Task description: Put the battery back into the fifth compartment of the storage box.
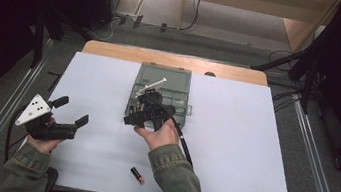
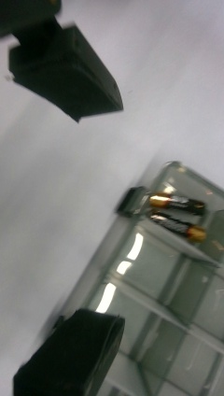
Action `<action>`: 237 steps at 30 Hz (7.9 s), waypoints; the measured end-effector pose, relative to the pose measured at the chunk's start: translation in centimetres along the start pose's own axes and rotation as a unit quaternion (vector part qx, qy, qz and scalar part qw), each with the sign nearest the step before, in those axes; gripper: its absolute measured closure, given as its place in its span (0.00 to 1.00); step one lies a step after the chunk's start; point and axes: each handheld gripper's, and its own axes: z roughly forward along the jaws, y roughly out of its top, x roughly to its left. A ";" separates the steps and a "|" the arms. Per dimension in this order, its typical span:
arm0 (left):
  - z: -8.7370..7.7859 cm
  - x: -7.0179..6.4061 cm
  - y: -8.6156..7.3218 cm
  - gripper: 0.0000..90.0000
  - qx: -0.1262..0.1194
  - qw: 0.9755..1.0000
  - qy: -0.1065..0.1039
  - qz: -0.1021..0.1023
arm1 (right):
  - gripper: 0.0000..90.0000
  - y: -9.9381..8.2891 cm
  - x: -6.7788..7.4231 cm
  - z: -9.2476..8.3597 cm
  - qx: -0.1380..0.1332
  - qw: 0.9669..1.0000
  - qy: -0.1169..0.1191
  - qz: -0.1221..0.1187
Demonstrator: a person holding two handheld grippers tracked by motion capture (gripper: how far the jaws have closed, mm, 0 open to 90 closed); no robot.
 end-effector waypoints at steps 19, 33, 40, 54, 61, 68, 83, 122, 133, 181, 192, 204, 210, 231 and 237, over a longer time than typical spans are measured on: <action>-0.1 -0.1 0.0 0.05 -0.001 1.000 -0.002 0.001 | 0.00 -4.3 1.2 -0.8 0.031 0.998 -0.018 -0.055; 0.1 -0.2 -0.1 0.05 0.004 1.000 -0.006 0.002 | 0.03 -7.5 2.4 0.7 0.067 0.994 -0.013 -0.091; -0.1 -0.2 0.0 0.05 -0.002 1.000 0.000 0.001 | 0.05 -8.5 2.8 1.6 0.087 0.991 -0.006 -0.098; -0.1 -0.2 0.0 0.05 -0.005 1.000 0.005 0.001 | 0.21 -10.2 4.3 2.2 0.105 0.986 -0.007 -0.130; -0.1 -0.2 -0.1 0.05 -0.004 1.000 0.006 0.001 | 0.34 -10.6 5.0 2.5 0.109 0.984 -0.001 -0.140; 0.0 -0.2 -0.1 0.05 -0.003 1.000 0.005 0.000 | 0.60 -10.9 5.4 2.6 0.116 0.980 -0.006 -0.163; -0.1 -0.1 0.0 0.05 -0.003 1.000 0.004 0.000 | 0.85 -11.0 5.5 2.4 0.128 0.980 0.006 -0.154; 0.0 -0.1 -0.1 0.05 0.000 1.000 0.005 0.000 | 0.86 -4.8 -1.2 -0.3 0.027 0.996 0.086 -0.007; -0.1 0.0 0.0 0.05 -0.004 1.000 0.004 -0.003 | 0.86 -1.0 -1.2 -0.6 -0.007 0.993 0.113 0.032; -0.1 0.2 0.0 0.05 -0.006 1.000 0.001 -0.002 | 0.69 6.1 -1.3 3.3 -0.019 0.992 0.051 0.112; -0.1 0.2 0.0 0.05 -0.004 1.000 0.002 0.000 | 0.42 5.1 -1.6 1.8 -0.040 0.996 0.037 0.064; 0.0 0.1 -0.1 0.05 -0.003 1.000 0.002 0.001 | 0.22 3.0 -4.3 1.0 -0.067 0.995 0.034 0.059; 0.0 0.1 -0.1 0.05 -0.001 1.000 0.002 0.003 | 0.13 2.1 -5.9 0.7 -0.080 0.994 0.046 0.063; 0.1 0.1 -0.1 0.05 -0.001 1.000 0.005 0.005 | 0.00 -4.9 -12.9 -1.3 -0.129 0.989 0.001 0.069; 0.1 0.0 -0.1 0.05 0.001 1.000 0.009 0.007 | 0.00 -8.1 -15.5 -2.4 -0.129 0.988 -0.012 0.083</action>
